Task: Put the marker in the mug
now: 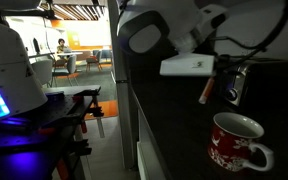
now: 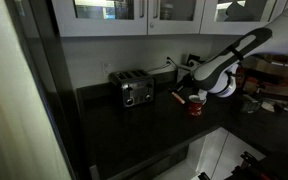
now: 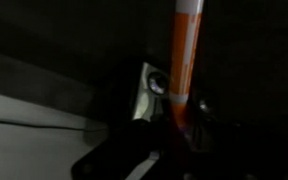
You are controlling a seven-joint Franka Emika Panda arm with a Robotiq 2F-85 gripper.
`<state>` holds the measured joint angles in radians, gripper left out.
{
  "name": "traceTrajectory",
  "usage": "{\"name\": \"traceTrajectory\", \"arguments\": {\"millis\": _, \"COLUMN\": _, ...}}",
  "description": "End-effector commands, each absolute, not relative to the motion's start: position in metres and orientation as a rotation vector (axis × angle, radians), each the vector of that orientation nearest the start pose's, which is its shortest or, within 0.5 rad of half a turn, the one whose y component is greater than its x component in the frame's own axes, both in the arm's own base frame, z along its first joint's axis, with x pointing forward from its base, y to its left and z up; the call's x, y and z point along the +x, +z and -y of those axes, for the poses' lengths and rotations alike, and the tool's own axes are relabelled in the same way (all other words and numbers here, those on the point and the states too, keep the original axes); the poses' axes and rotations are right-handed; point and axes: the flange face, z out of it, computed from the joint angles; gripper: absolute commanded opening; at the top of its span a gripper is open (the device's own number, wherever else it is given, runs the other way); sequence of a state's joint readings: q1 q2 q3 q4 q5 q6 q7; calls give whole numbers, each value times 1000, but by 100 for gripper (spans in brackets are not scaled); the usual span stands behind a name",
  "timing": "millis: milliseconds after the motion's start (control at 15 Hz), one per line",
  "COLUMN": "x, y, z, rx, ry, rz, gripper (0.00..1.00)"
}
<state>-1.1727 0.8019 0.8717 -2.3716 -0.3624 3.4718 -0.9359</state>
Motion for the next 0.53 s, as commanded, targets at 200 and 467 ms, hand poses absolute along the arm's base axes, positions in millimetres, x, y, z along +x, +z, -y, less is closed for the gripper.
{"name": "traceTrajectory", "arguments": {"millis": 200, "x": 564, "y": 248, "z": 207, "rx": -2606, "ry": -1610, "rz": 599, "gripper": 5}}
{"name": "traceTrajectory", "arguments": {"millis": 467, "x": 554, "y": 219, "z": 185, "rx": -2637, "ry": -1471, "rz": 612, "gripper": 5}}
